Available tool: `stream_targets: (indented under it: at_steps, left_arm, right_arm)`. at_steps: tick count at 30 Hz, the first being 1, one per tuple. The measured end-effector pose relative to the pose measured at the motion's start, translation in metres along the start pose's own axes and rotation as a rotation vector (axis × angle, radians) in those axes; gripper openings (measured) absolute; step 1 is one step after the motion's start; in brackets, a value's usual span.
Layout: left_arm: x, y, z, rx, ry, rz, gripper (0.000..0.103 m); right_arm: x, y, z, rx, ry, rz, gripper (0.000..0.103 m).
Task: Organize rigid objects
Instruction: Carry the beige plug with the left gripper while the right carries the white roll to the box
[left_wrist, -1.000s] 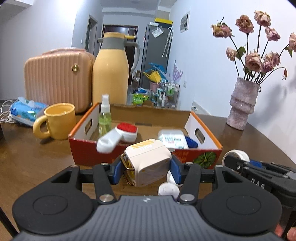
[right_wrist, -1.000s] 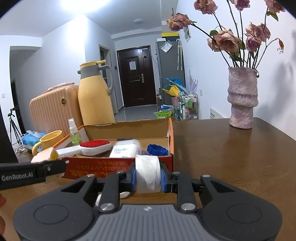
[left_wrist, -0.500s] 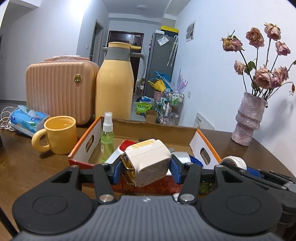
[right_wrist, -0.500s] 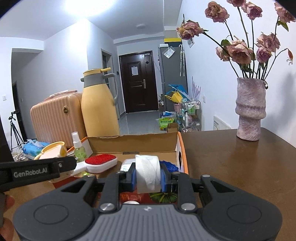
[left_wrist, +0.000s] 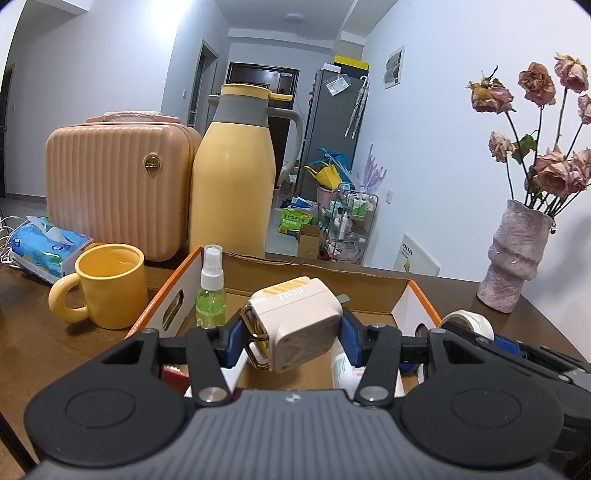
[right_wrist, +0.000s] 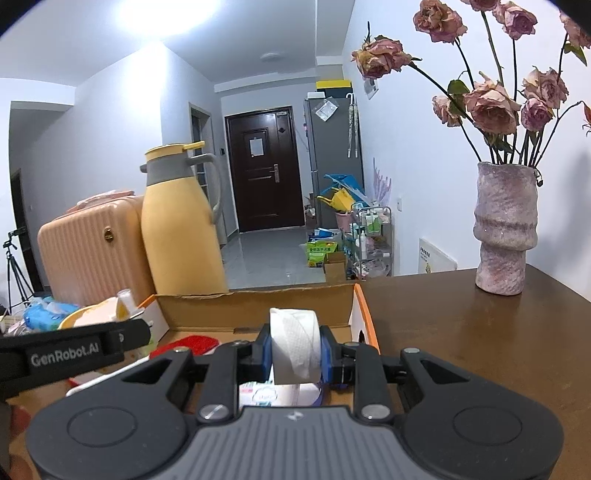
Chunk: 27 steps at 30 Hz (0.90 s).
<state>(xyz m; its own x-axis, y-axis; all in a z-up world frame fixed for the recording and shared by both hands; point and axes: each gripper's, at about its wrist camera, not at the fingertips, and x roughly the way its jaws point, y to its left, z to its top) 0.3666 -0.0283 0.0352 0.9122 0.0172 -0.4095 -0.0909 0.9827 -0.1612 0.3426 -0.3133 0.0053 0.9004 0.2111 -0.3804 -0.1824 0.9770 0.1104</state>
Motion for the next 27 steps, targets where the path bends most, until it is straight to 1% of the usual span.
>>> stream_targets:
  at_steps: [7,13,16,27]
  left_arm:
    - [0.023,-0.002,0.005,0.001,0.006,0.016,0.052]
    - [0.045,-0.005,0.007,0.026,0.034,0.059,0.052]
    - [0.055,-0.003,0.008,0.023,0.047,0.05,0.052]
    - [0.085,0.0,0.013,0.025,0.069,0.062,0.052]
  right_arm:
    - [0.029,-0.002,0.006,0.012,0.019,-0.014,0.024]
    - [0.053,-0.004,0.009,0.024,0.044,-0.021,0.024]
    - [0.063,-0.006,0.01,0.028,0.055,-0.02,0.024]
    - [0.093,-0.01,0.011,0.002,0.093,-0.021,0.024]
